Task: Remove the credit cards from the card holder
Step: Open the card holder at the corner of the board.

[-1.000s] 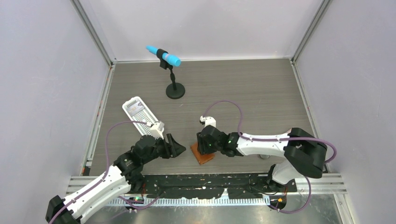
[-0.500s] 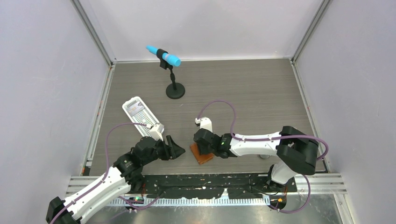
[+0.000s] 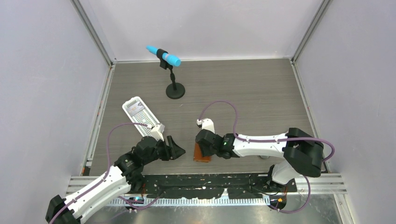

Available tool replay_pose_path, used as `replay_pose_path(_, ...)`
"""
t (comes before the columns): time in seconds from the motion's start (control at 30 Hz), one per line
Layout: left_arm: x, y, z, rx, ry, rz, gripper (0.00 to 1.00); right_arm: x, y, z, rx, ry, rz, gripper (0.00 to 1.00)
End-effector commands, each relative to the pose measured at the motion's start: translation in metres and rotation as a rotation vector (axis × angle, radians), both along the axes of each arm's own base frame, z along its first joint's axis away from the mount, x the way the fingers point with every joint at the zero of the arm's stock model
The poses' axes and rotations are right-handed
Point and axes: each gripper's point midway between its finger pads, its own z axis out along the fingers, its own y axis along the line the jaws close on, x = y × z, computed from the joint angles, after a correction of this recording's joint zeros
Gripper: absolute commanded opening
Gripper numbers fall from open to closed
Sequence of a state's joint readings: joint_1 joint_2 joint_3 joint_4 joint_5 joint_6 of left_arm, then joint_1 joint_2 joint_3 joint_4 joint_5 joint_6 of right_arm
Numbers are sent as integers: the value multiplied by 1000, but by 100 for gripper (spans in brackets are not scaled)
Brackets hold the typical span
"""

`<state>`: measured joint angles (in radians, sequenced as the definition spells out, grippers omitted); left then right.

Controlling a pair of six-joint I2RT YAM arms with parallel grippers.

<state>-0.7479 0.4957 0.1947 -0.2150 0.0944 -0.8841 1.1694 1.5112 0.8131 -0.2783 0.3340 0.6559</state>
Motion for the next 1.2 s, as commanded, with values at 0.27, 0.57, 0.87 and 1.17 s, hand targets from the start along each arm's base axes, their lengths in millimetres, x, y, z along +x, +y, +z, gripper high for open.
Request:
replay_pose_path(0.27,2,-14,14,-53,-9,-40,59,-3,-10,-13,-57,4,-32,45)
replay_pose_path(0.57,2,-15,15,-58,-8,-40,59,2,-17,-18,-96,-46,-55,36)
replay_pose_path(0.87,1,-18,14,-63,2,-55,56,1,1,-3,47,-83,-16,5)
replay_pose_path(1.17,3,-24,9,-47,23,-76,54,1,13,30,238,-214,112,5)
